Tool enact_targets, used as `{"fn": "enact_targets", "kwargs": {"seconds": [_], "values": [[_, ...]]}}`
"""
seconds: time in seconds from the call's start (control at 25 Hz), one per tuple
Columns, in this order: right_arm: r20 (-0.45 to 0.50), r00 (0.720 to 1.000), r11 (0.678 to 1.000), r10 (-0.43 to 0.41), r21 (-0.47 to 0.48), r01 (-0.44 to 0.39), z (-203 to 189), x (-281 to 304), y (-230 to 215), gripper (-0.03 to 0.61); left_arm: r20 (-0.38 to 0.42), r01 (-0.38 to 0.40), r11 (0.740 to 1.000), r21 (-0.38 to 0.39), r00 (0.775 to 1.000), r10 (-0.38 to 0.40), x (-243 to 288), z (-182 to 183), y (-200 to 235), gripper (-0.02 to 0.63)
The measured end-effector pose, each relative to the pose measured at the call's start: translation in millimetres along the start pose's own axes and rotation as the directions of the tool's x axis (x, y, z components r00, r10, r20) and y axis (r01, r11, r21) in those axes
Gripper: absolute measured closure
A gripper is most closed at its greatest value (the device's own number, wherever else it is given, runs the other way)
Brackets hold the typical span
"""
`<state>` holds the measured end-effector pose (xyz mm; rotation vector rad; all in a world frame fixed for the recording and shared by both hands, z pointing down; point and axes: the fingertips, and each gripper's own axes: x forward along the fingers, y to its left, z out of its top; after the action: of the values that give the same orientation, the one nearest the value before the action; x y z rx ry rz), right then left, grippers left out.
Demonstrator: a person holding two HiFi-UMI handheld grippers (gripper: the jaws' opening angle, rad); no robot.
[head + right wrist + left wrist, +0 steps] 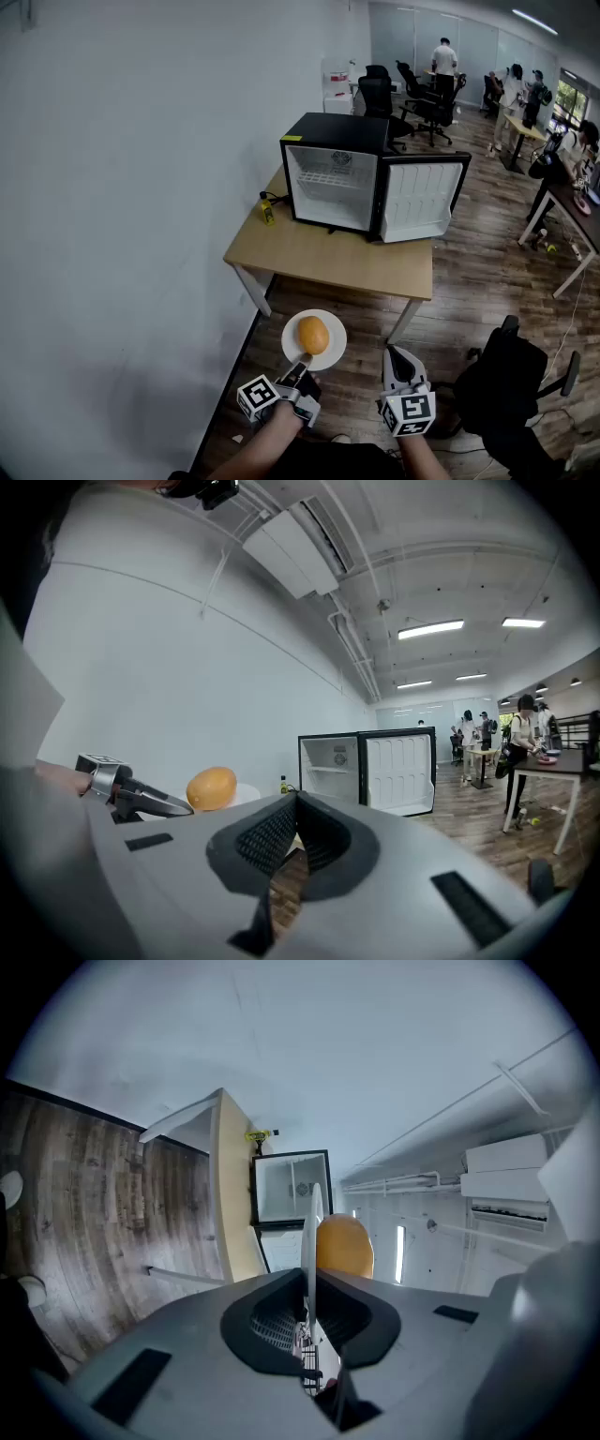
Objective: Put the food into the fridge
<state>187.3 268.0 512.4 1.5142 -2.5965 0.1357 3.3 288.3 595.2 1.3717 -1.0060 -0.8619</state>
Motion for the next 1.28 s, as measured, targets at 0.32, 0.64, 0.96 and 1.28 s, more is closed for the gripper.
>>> {"fn": "enact_targets", "kwargs": {"seconds": [0.32,0.64,0.96,1.28], "values": [[0.034,0.999,0.998,0.022,0.051,-0.024,-4,-15,7,0.518,0.006,-0.003,1.000,0.000,1.000,0.003,-11,-8,3,0.583],[0.020,0.999,0.998,0.026,0.057,-0.027,-17,-21,4,0.518,0.008,0.002,1.000,0.000,1.000,-0.002,-14,-10,8,0.583],[-0.015,1.000,0.999,0.027,0.032,-0.026,-25,0,6,0.518,-0.003,-0.008,1.000,-0.017,1.000,0.008,5,7,18,0.583],[-0.047,0.999,1.000,0.015,0.005,-0.015,-25,60,-4,0.518,-0.031,0.003,1.000,-0.028,1.000,-0.004,60,46,27,0.583]]}}
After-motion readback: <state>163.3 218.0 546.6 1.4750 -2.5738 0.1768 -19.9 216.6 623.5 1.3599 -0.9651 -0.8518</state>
